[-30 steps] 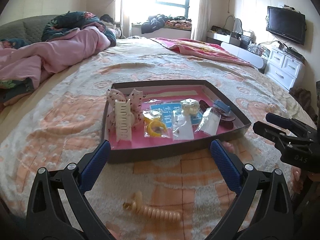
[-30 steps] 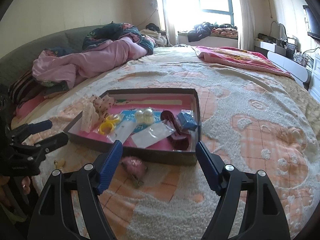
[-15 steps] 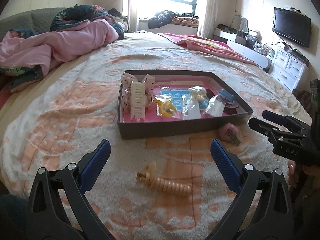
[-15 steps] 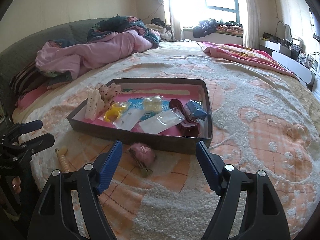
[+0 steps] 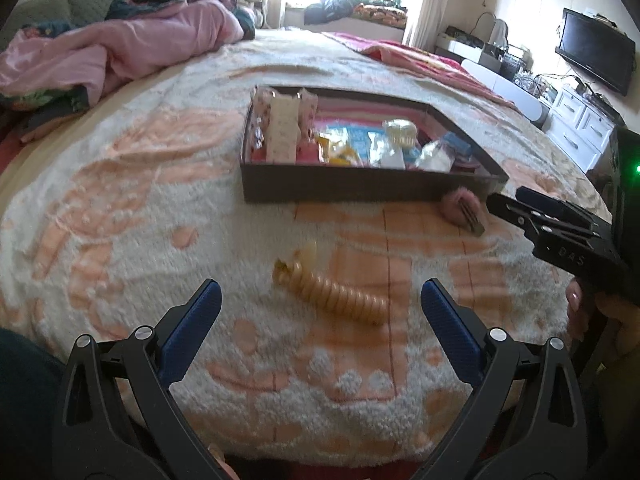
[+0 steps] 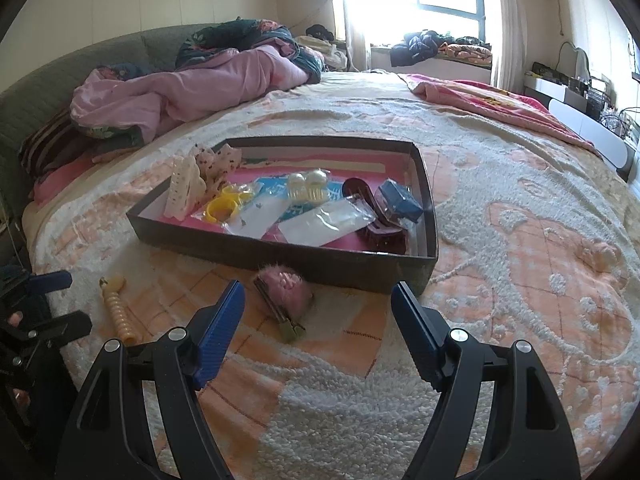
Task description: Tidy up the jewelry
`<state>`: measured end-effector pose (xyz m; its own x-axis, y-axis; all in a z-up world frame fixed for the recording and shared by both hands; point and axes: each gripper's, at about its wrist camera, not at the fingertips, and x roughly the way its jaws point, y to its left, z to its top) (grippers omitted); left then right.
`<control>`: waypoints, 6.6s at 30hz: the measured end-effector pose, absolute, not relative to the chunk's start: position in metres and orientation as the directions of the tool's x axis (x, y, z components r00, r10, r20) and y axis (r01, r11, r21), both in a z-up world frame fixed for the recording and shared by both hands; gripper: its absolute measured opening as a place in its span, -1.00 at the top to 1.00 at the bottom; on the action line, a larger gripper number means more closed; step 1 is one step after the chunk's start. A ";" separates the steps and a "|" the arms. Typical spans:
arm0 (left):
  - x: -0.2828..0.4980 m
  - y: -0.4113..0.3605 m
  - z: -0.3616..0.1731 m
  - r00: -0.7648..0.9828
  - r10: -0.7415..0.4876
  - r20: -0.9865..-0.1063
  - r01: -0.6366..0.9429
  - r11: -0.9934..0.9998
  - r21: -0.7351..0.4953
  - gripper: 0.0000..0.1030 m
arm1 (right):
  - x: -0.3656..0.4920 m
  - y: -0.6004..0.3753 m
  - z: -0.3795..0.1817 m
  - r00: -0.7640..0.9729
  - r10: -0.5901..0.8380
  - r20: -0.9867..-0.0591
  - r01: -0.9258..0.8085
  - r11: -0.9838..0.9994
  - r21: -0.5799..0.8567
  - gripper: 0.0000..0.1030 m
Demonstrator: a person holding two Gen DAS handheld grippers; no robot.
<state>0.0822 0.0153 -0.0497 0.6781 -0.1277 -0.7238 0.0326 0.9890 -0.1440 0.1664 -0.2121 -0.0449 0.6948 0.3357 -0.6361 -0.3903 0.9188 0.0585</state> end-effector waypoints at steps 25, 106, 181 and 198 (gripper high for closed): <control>0.109 0.007 -0.073 0.640 -0.201 -0.742 0.039 0.973 -0.229 0.73 | 0.184 -0.179 -0.073 0.604 0.387 -0.697 -0.492 0.869 0.057 0.36; 0.249 -0.004 -0.049 0.681 -0.233 -0.694 0.104 0.969 -0.223 0.37 | 0.238 -0.191 -0.047 0.623 0.397 -0.675 -0.444 0.889 0.113 -0.18; 0.061 0.003 -0.004 0.882 -0.104 -0.459 0.074 0.994 -0.083 -0.78 | 0.054 -0.238 -0.009 0.925 0.215 -0.313 -0.209 0.977 0.053 -0.87; 0.068 0.000 -0.017 0.898 -0.110 -0.427 0.085 0.993 -0.076 -0.78 | 0.061 -0.229 -0.014 0.946 0.217 -0.239 -0.224 0.975 0.000 -0.87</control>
